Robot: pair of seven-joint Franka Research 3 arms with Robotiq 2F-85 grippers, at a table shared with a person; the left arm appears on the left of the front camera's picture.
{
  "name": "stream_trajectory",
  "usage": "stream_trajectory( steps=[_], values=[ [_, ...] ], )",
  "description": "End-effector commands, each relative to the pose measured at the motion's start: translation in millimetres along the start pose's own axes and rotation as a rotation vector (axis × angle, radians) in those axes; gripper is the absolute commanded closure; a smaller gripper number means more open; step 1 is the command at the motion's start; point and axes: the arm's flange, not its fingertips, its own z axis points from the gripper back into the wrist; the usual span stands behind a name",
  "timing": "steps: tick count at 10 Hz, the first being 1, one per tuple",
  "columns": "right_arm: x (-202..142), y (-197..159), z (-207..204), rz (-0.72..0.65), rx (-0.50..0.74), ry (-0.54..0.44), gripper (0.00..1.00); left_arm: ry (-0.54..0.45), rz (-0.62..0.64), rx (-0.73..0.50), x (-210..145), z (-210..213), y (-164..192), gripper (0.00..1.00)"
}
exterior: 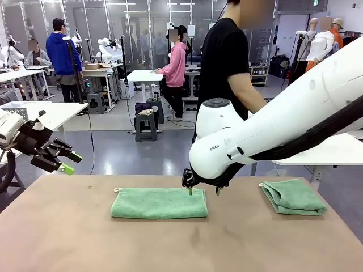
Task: Fold the towels and place them in the basket.
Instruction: When a person lays out a Towel with hook on the table, fold it in half twice.
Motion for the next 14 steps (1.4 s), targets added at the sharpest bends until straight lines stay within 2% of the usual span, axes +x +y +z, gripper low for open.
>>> stream_trajectory(
  steps=[1, 7, 11, 12, 14],
  values=[
    [13, 13, -18, -0.062, -0.018, -0.013, 0.00, 0.004, -0.003, 0.000, 0, 1, 0, 0.20],
    [38, 11, -67, -0.091, -0.024, 0.013, 0.00, 0.004, -0.003, 0.000, 0, 1, 0, 0.20],
    [45, 11, -84, -0.069, -0.018, 0.021, 0.00, 0.004, -0.003, 0.000, 0, 1, 0, 0.20],
    [47, 10, -87, -0.061, -0.011, 0.030, 0.16, 0.004, -0.003, 0.000, 0, 1, 0, 0.20],
    [47, 10, -90, -0.066, -0.010, 0.026, 0.20, 0.004, -0.003, 0.000, 0, 1, 0, 0.20]
  ],
)
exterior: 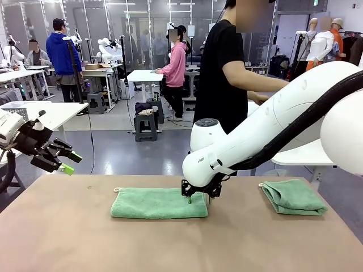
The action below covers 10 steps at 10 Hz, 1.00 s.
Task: Fold the towels and place them in the basket.
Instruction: When a person lays out a Towel with hook on the table, fold it in half twice.
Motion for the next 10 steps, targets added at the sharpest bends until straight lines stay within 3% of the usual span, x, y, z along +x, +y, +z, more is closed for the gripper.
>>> stream_trajectory(
  steps=[1, 2, 3, 4, 5, 6, 7, 8, 9, 10],
  values=[
    [4.3, 4.1, -2.4, -0.008, 0.008, -0.021, 0.20, 0.004, -0.003, 0.000, 0.0, 1.0, -0.4, 0.20],
    [4.8, 4.8, -2.1, -0.004, 0.008, -0.011, 0.20, 0.004, -0.003, 0.000, 0.0, 1.0, -0.4, 0.20],
    [5.5, 5.6, -2.6, 0.001, 0.006, -0.005, 0.39, 0.004, -0.003, 0.000, 0.0, 1.0, -0.4, 0.20],
    [6.2, 6.3, -3.8, 0.004, 0.010, -0.002, 0.39, 0.004, -0.003, 0.000, 0.0, 1.0, -0.4, 0.20],
    [6.6, 7.7, -5.1, 0.007, 0.012, 0.006, 0.59, 0.004, -0.003, 0.000, 0.0, 1.0, -0.4, 0.20],
    [6.4, 8.5, -6.7, 0.011, 0.009, 0.010, 0.41, 0.004, -0.003, 0.000, 0.0, 1.0, -0.4, 0.20],
    [6.0, 9.0, -7.8, 0.012, 0.006, 0.013, 0.78, 0.004, -0.003, 0.000, 0.0, 1.0, -0.4, 0.20],
    [5.3, 9.1, -9.1, 0.014, 0.001, 0.015, 0.61, 0.004, -0.003, 0.000, 0.0, 1.0, -0.4, 0.20],
    [4.7, 9.3, -9.9, 0.016, -0.005, 0.016, 0.98, 0.004, -0.003, 0.000, 0.0, 1.0, -0.4, 0.20],
    [3.8, 9.7, -10.5, 0.017, -0.008, 0.017, 0.81, 0.004, -0.003, 0.000, 0.0, 1.0, -0.4, 0.20]
  ],
)
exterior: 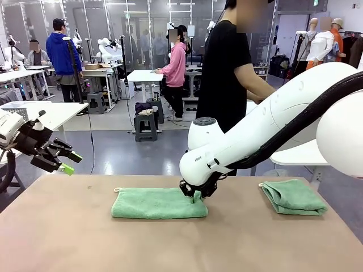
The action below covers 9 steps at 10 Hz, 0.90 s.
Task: Fold the towels and place them in the basket.
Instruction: When a person lays out a Towel with hook on the table, fold it in half twice.
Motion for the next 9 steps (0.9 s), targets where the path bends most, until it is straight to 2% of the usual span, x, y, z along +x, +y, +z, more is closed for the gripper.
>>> stream_trajectory(
  steps=[1, 3, 9],
  values=[
    [1, -1, -14, 0.005, -0.023, 0.025, 1.00, 0.004, -0.003, 0.000, 0, 1, 0, 0.20],
    [0, -7, -13, 0.028, -0.028, 0.020, 1.00, 0.004, -0.003, 0.000, 0, 1, 0, 0.20],
    [2, -76, 17, 0.070, -0.036, -0.009, 1.00, 0.004, -0.003, 0.000, 0, 1, 0, 0.20]
  ],
)
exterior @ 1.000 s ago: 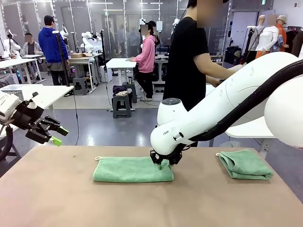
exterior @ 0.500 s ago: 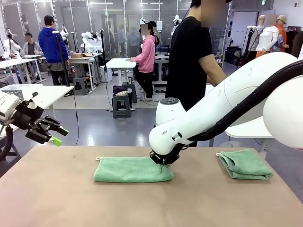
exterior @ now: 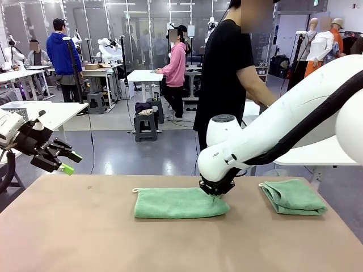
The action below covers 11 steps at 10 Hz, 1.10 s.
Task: Fold the towels and place them in the basket.
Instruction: When a person lays out a Towel with hook on the table, fold it in half twice.
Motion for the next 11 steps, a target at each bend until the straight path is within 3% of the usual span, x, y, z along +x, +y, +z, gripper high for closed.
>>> stream_trajectory(
  steps=[1, 4, 6, 8, 11],
  values=[
    [-10, -12, 11, 0.009, 0.003, -0.012, 1.00, 0.004, -0.003, -0.001, 0, 1, 0, 0.20],
    [-10, -29, 25, 0.008, 0.004, -0.033, 1.00, 0.004, -0.003, -0.001, 0, 1, 0, 0.20],
    [-5, -21, 47, 0.017, -0.004, -0.069, 1.00, 0.004, -0.003, -0.001, 0, 1, 0, 0.20],
    [4, 7, 74, 0.041, -0.033, -0.092, 1.00, 0.004, -0.003, -0.001, 0, 1, 0, 0.20],
    [8, 75, 90, 0.024, -0.058, -0.029, 1.00, 0.004, -0.003, -0.001, 0, 1, 0, 0.20]
  ],
)
